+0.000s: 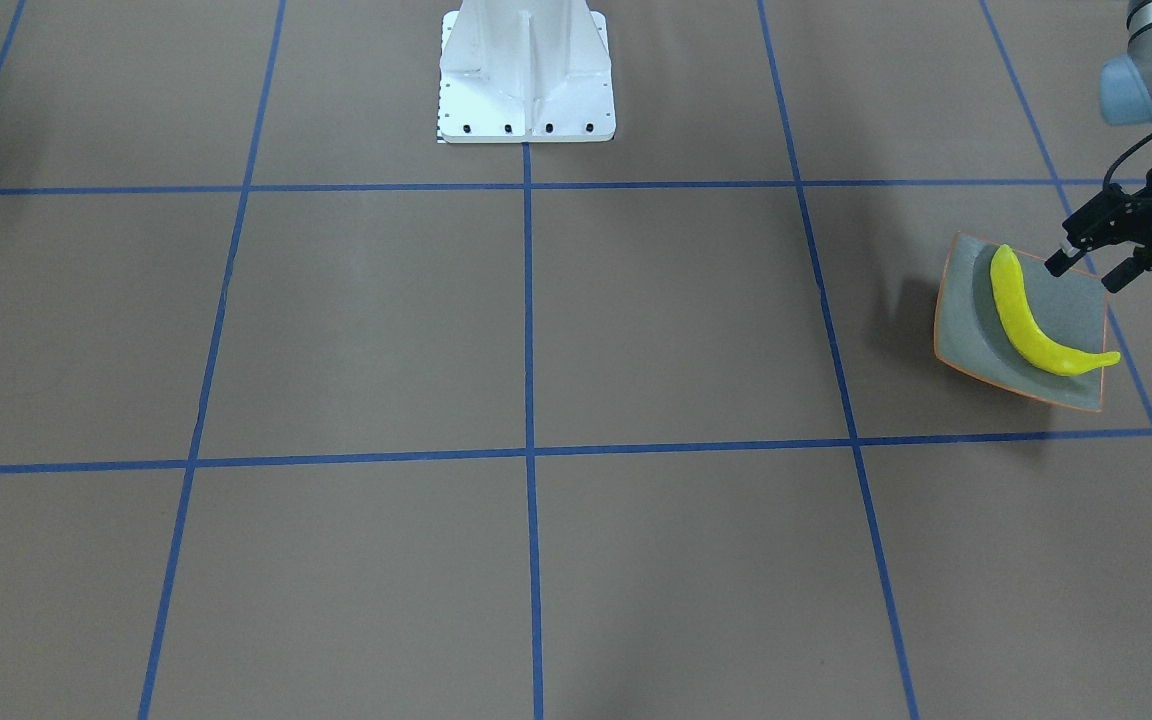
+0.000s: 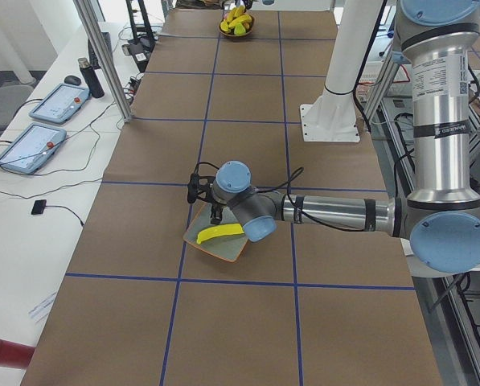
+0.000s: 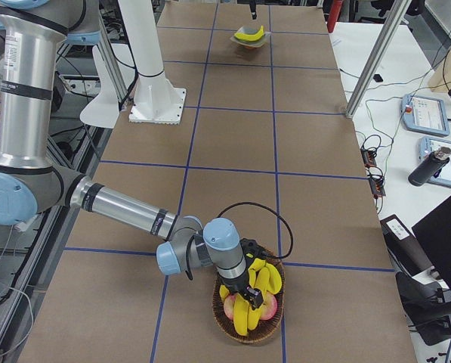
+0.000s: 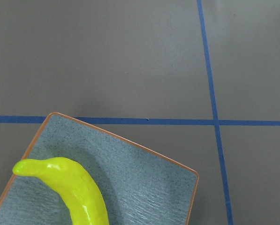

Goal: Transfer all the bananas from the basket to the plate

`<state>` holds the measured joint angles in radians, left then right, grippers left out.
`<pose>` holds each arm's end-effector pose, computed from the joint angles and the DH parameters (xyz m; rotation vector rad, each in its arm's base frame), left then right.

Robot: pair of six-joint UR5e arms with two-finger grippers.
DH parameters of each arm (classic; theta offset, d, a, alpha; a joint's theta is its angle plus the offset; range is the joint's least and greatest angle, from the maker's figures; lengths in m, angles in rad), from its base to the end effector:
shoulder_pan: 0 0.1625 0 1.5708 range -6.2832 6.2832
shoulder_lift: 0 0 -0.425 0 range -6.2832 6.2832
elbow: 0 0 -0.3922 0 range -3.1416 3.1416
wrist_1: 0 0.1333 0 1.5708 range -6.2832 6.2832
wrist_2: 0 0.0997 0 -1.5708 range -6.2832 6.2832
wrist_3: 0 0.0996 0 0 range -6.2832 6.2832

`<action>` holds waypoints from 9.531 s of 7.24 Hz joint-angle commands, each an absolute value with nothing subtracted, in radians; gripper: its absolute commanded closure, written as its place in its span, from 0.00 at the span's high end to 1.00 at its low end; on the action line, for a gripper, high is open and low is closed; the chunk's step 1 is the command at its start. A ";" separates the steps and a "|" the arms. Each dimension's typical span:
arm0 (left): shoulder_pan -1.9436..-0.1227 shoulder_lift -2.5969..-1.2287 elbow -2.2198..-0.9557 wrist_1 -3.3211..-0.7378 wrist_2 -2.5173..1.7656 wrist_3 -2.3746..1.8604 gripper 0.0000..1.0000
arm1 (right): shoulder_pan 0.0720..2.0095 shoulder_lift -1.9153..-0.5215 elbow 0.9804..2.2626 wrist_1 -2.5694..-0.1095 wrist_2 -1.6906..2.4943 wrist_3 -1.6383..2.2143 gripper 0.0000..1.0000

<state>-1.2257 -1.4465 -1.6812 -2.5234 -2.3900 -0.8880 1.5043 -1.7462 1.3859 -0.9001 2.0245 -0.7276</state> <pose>0.0964 -0.4470 0.5494 0.2818 1.1212 -0.0970 0.0619 -0.4202 0.7740 0.4481 -0.3368 -0.8443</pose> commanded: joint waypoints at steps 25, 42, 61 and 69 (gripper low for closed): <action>-1.226 -1.448 -1.681 -2.525 -2.407 -0.891 1.00 | 1.620 -1.530 1.661 -1.419 2.167 -0.659 0.00; -0.994 -2.014 -1.830 -2.621 -2.395 -1.327 1.00 | 0.916 -0.887 1.902 -1.341 2.198 1.425 0.00; -0.732 -2.102 -1.809 -2.827 -2.221 -1.310 0.92 | 0.742 -0.762 1.951 -1.407 2.201 1.425 0.00; -0.706 -2.106 -1.810 -2.844 -2.218 -1.312 0.00 | 0.732 -0.759 1.957 -1.399 2.207 1.411 0.00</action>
<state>-0.7094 -2.1058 -1.8093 -2.8419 -2.2205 -1.3104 0.7334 -0.7594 1.9575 -1.4023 2.2036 1.4183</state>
